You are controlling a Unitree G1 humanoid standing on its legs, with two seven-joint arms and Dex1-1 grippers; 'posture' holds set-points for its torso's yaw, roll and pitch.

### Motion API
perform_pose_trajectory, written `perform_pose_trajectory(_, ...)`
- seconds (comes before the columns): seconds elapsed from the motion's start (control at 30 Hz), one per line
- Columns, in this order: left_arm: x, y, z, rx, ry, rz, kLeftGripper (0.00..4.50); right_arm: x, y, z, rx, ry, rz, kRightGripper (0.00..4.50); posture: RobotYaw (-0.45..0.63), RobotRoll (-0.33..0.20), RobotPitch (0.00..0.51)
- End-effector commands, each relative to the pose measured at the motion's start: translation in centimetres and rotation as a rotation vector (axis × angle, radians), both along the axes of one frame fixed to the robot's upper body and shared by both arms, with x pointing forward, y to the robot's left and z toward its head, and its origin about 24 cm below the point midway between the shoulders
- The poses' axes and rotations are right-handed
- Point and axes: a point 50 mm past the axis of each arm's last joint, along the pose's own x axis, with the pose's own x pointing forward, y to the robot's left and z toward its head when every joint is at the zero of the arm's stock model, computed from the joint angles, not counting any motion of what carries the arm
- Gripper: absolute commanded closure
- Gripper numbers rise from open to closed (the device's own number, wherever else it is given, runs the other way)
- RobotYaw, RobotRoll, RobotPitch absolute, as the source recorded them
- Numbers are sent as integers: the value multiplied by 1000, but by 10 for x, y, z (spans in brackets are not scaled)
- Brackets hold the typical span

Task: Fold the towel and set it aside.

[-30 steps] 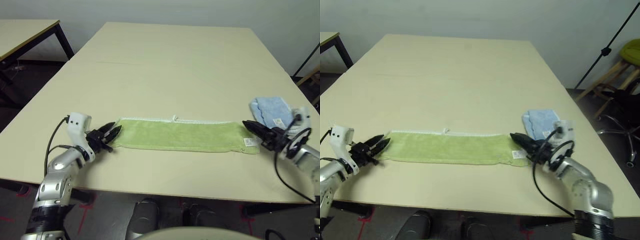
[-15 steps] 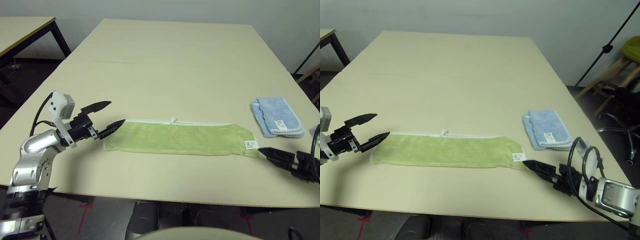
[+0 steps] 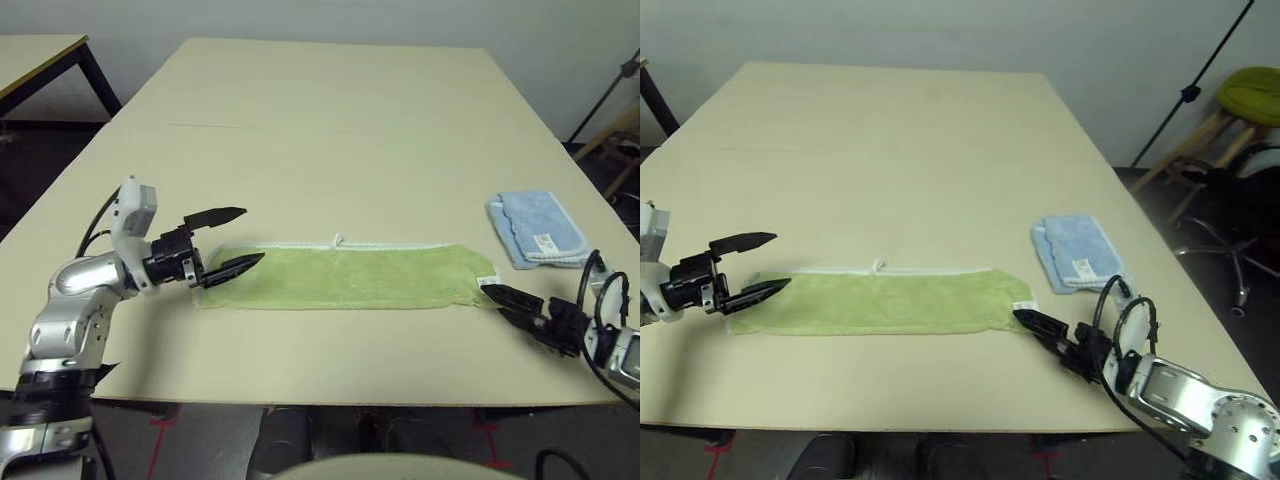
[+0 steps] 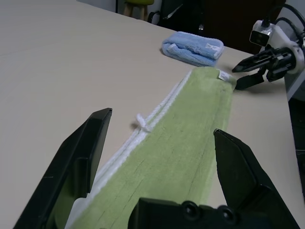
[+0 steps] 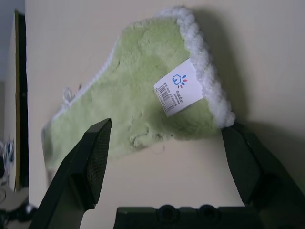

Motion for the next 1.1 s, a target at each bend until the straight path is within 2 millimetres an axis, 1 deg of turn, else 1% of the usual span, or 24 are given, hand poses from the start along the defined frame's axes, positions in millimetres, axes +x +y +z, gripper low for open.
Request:
perform_pose_trajectory(0.03,0,-4,1,7,5,-21,0,1,7,-12,-16,61,-80,423,100,0,96)
perform_pose_trajectory(0.07,1,-4,2,9,5,-22,0,2,9,-12,-9,60,-98,646,98,0,96)
perform_pose_trajectory(0.23,5,-2,5,15,5,-29,0,6,17,-8,-16,21,-147,2598,84,0,93)
perform_pose_trajectory(0.37,7,-3,4,23,7,-39,0,9,13,0,-76,-58,-186,4175,73,0,90)
perform_pose_trajectory(0.4,7,-3,4,24,8,-41,0,10,12,2,-103,-88,-189,4455,73,0,90)
perform_pose_trajectory(0.57,8,-3,1,24,14,-40,0,10,4,13,-218,-230,-210,4455,66,0,88)
perform_pose_trajectory(0.67,8,-2,0,25,19,-39,0,7,0,22,-281,-315,-158,4455,66,0,88)
perform_pose_trajectory(0.77,8,-2,-1,25,20,-35,0,5,-5,29,-332,-354,-109,4455,59,0,84)
perform_pose_trajectory(0.93,9,0,-2,25,20,-25,0,1,-15,45,-466,-409,47,4455,60,0,87)
perform_pose_trajectory(0.97,10,0,-2,25,19,-23,0,1,-14,47,-490,-416,85,4455,61,0,87)
perform_pose_trajectory(1.0,10,0,-2,24,19,-21,0,2,-8,49,-517,-426,157,4455,64,0,88)
perform_pose_trajectory(1.1,9,-1,-4,19,20,-19,0,4,15,52,-562,-452,369,4455,76,0,87)
